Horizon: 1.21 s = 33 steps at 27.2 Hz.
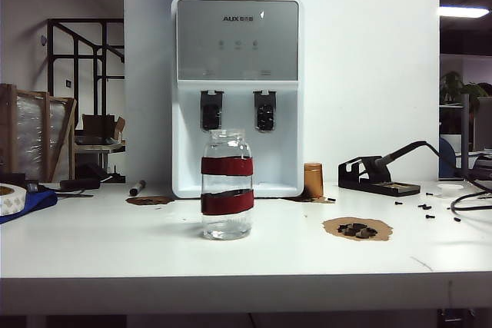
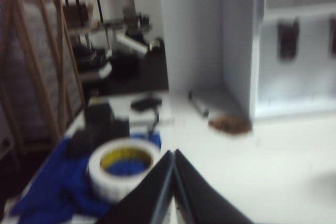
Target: Pick up the water bottle with two loops of red belts, then reach the front water dispenser and gently press the gray-black baffle horizontally to get a little water.
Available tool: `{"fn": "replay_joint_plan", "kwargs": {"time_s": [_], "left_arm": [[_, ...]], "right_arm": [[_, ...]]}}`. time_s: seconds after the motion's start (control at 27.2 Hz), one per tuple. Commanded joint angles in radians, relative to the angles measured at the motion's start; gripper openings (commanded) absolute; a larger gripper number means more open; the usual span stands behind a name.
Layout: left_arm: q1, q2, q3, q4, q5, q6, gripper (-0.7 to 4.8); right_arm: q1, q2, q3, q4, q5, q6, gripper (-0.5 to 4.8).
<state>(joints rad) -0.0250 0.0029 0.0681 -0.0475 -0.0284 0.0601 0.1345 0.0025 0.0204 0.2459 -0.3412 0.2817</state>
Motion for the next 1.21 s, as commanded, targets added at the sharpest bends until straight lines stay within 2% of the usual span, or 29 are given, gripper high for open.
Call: {"fn": "replay_joint_plan", "kwargs": {"time_s": [0.04,0.11,0.18,0.22,0.26,0.37,0.4,0.44,0.48,0.52,0.55,0.59,0.63,0.66,0.74,0.77,0.81,0.85,0.96,1.1,1.21], "left_arm": [[0.002,0.003,0.066,0.039,0.039,-0.025,-0.05],[0.002,0.021,0.179,0.057,0.084,-0.101,-0.05],[0.002,0.092,0.301,0.063,0.096,-0.172,-0.05],[0.002,0.184,0.393,0.093,0.096,-0.203,-0.05],[0.002,0.231,0.431,0.114,0.097,-0.208,-0.04],[0.001,0.524,0.591,0.167,0.103,-0.262,-0.05],[0.001,0.583,0.607,0.177,0.103,-0.268,-0.05],[0.000,0.720,0.623,0.215,0.109,-0.269,-0.05],[0.001,0.780,0.624,0.239,0.129,-0.268,-0.05],[0.002,0.906,0.624,0.279,0.194,-0.266,-0.03],[0.002,0.957,0.624,0.292,0.215,-0.264,0.09],[0.002,1.052,0.623,0.317,0.253,-0.216,0.73],[0.003,1.091,0.623,0.327,0.273,-0.183,1.02],[0.003,1.159,0.618,0.340,0.286,-0.098,1.22],[0.003,1.195,0.596,0.375,0.300,-0.013,1.24],[0.022,1.209,0.557,0.462,0.365,0.035,1.72],[0.047,1.226,0.530,0.518,0.435,0.099,2.83],[0.061,1.232,0.518,0.523,0.465,0.138,3.21],[0.108,1.266,0.492,0.545,0.527,0.178,3.67],[0.170,1.365,0.490,0.582,0.681,0.229,3.81],[0.199,1.492,0.490,0.627,0.784,0.332,4.47]], "right_arm": [[0.000,0.002,0.098,0.011,0.037,-0.006,-0.02],[-0.001,0.035,0.206,-0.037,0.061,-0.022,-0.02],[-0.001,0.121,0.298,-0.053,-0.020,-0.074,-0.02],[-0.001,0.208,0.369,-0.053,-0.104,-0.081,-0.02],[-0.001,0.256,0.403,-0.053,-0.135,-0.081,-0.02],[-0.024,0.502,0.616,-0.124,-0.267,-0.082,0.01],[-0.031,0.542,0.657,-0.152,-0.296,-0.093,0.13],[-0.042,0.615,0.743,-0.216,-0.352,-0.149,0.62],[-0.042,0.641,0.774,-0.243,-0.358,-0.179,0.88],[-0.042,0.675,0.827,-0.302,-0.369,-0.201,1.43],[-0.042,0.690,0.849,-0.328,-0.380,-0.200,1.60],[-0.043,0.720,0.893,-0.395,-0.418,-0.216,2.03],[-0.043,0.732,0.907,-0.414,-0.445,-0.226,2.34],[-0.043,0.756,0.922,-0.426,-0.539,-0.243,2.91],[-0.043,0.768,0.923,-0.433,-0.548,-0.250,3.08],[-0.043,0.768,0.923,-0.452,-0.497,-0.253,3.09],[-0.043,0.770,0.923,-0.480,-0.432,-0.260,3.09],[-0.043,0.781,0.923,-0.497,-0.433,-0.268,3.10],[-0.043,0.808,0.923,-0.566,-0.435,-0.299,3.22],[-0.042,0.837,0.923,-0.592,-0.413,-0.344,3.25],[-0.042,0.847,0.923,-0.592,-0.391,-0.387,3.42]]}}
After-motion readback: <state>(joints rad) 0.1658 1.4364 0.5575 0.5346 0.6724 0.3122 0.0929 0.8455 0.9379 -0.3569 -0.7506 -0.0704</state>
